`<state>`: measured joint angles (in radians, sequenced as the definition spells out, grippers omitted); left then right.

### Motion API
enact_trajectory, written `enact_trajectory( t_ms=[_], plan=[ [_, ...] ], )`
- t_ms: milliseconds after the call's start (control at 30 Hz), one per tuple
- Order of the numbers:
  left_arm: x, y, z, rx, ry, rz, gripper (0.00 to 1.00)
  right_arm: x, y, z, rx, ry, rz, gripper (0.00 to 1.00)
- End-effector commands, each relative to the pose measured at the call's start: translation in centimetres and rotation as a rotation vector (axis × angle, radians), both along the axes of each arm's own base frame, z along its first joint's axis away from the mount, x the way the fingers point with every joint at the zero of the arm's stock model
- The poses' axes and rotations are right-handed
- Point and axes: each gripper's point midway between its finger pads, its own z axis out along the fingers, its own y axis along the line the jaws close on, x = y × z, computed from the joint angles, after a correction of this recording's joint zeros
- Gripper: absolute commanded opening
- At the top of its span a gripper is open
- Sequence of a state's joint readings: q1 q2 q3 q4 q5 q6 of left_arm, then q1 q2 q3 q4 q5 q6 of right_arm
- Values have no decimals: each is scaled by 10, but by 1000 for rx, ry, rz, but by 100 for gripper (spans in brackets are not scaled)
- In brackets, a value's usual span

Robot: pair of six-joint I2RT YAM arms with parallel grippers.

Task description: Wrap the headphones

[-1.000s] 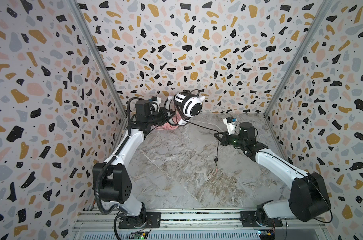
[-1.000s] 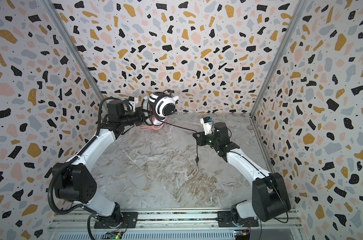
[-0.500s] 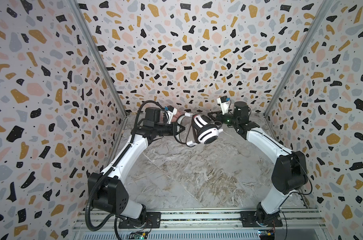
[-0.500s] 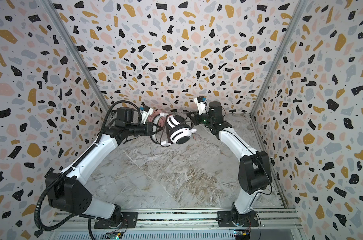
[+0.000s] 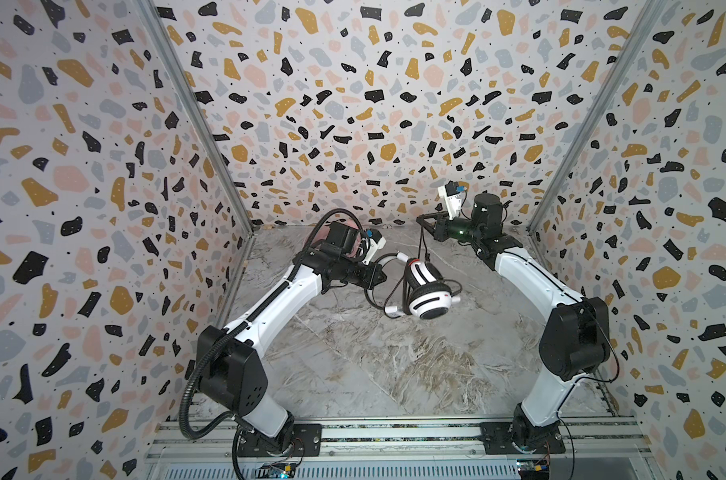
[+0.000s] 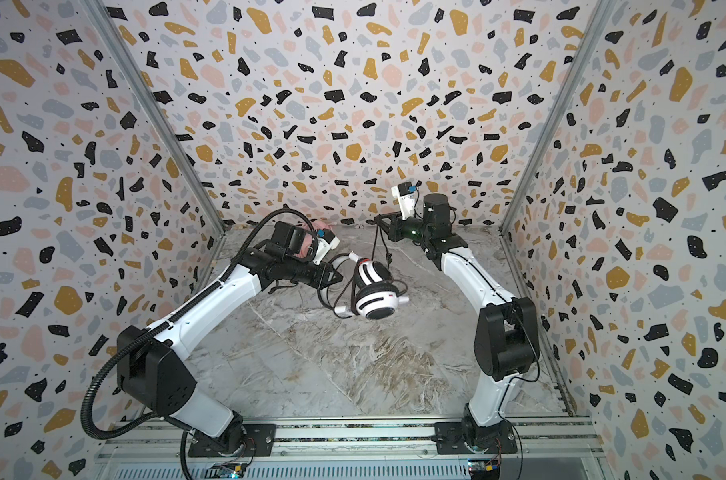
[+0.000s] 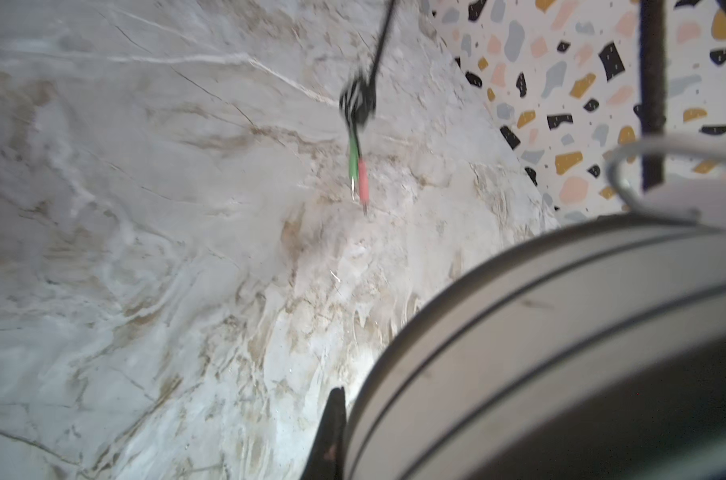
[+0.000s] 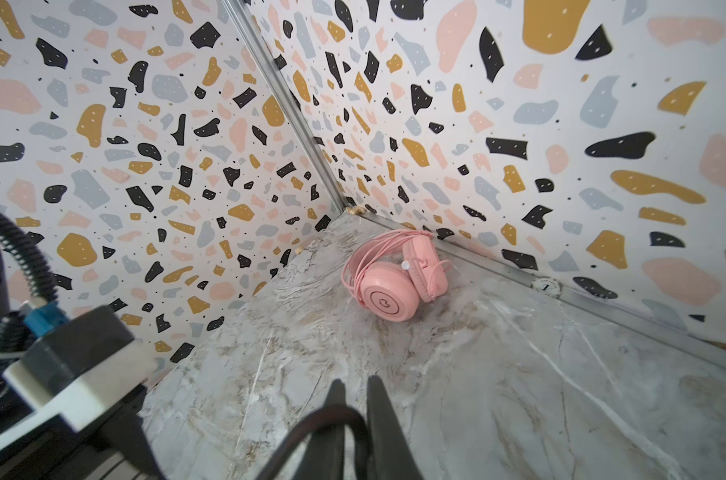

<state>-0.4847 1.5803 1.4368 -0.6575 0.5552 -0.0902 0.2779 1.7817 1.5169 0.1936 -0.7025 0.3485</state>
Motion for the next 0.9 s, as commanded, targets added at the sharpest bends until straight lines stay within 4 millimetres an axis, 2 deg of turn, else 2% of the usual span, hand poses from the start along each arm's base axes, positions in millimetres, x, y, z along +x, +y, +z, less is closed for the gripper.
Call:
enact_trajectory(
  t_ms=[0, 167, 233, 300, 400, 467, 567, 633, 733, 867],
  plan=[
    [-44, -14, 31, -96, 15, -160, 1, 18, -20, 18, 74, -74, -93, 14],
    [-40, -14, 47, -140, -19, -143, 2, 6, -25, -33, 47, 10, -108, 14],
    [-38, -14, 45, -142, -12, -143, 2, 3, -29, -48, 32, 30, -120, 15],
    [-36, -14, 37, -117, 6, -134, 2, 4, -35, -53, 25, 39, -138, 15],
    [-36, -11, 24, -74, 30, -138, 2, 16, -48, -50, 35, 35, -176, 15],
    [-37, -10, 24, -72, 29, -141, 2, 23, -53, -50, 51, 53, -181, 16],
    [-33, -11, 29, -93, 18, -110, 2, 25, -50, -57, 63, 98, -152, 19],
    [-31, -10, 31, -92, 18, -107, 2, 22, -48, -77, 54, 177, -152, 21],
    [-30, -9, 29, -83, 27, -109, 2, 4, -44, -122, 42, 348, -150, 24],
    [-28, -5, 24, -80, 37, -97, 2, -41, -4, -185, -142, 471, -51, 37]
  ],
)
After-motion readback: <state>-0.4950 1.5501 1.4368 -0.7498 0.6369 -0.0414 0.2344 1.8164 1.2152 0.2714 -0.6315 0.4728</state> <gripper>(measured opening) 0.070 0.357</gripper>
